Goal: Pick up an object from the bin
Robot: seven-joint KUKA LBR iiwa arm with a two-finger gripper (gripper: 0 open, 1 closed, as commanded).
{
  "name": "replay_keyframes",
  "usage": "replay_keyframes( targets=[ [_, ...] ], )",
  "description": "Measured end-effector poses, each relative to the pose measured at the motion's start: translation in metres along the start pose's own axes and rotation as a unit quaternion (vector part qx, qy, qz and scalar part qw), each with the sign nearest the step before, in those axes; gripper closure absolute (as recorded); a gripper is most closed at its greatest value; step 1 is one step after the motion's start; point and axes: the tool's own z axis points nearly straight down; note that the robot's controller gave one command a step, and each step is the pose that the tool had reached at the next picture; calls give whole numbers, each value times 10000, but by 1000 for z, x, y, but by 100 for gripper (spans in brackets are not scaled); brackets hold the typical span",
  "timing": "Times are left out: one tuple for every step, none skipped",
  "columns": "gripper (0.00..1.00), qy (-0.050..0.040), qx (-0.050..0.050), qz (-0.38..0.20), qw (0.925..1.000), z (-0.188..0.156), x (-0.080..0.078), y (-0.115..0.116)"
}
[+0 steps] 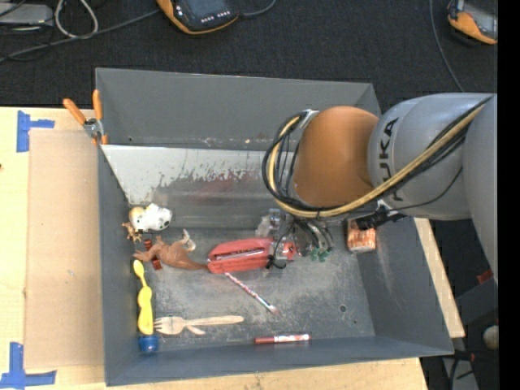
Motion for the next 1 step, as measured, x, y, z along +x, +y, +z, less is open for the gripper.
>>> replay_keyframes(
  targets=[
    [100,-16,0,-247,9997,-80,6,-9]
  ],
)
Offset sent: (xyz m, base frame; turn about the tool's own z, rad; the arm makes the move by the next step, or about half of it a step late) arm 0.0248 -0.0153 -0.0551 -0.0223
